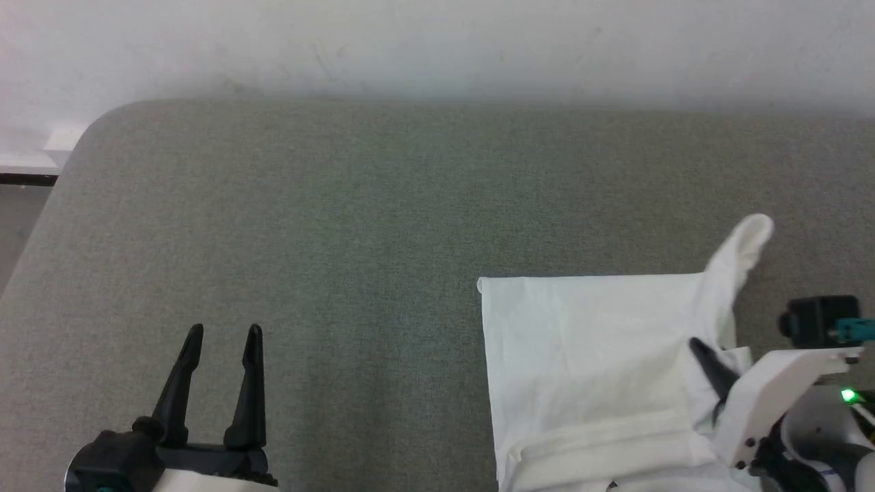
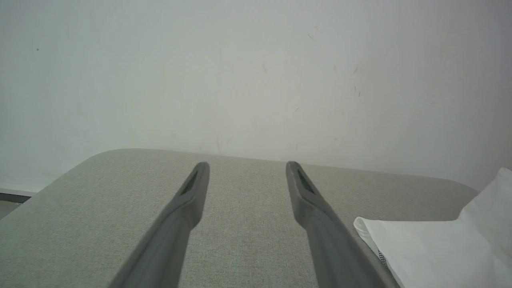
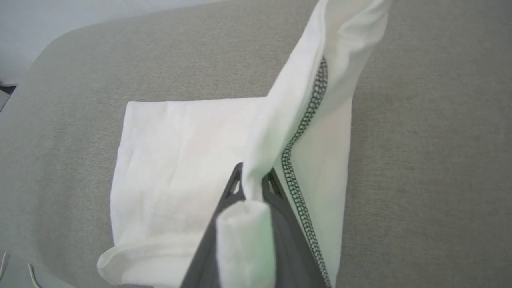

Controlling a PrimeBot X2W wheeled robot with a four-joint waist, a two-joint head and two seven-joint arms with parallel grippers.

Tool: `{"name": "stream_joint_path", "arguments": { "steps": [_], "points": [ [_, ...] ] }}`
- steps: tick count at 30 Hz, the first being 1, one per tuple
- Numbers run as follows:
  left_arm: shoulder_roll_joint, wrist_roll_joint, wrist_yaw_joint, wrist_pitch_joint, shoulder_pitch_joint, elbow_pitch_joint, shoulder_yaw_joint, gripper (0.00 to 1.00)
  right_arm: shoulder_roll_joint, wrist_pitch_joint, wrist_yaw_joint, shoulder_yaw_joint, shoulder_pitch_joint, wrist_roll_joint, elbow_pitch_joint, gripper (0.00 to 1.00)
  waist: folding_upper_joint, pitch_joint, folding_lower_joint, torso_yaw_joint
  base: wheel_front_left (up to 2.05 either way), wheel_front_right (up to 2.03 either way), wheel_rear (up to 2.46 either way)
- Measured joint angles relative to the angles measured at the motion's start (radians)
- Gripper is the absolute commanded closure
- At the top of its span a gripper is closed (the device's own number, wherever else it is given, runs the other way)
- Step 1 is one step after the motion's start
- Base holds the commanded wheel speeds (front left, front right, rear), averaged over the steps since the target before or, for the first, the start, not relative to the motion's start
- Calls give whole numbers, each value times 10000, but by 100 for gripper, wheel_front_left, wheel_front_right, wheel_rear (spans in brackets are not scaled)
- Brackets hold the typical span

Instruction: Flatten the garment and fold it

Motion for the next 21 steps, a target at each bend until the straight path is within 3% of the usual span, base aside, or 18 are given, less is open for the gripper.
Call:
{"name": "stream_joint_path", "arguments": {
  "steps": [11,21],
  "points": [
    [-130,-2,-100,0,15,96,-63,0,86,527,0,2675,105,487,-709,100,0,-134,0,371,0,0,0],
    [-261,-4,-261,0,-38,268,-159,0,109,-94,-2,3793,-449,663,1346,100,0,139,0,829,0,0,0]
  ]
}}
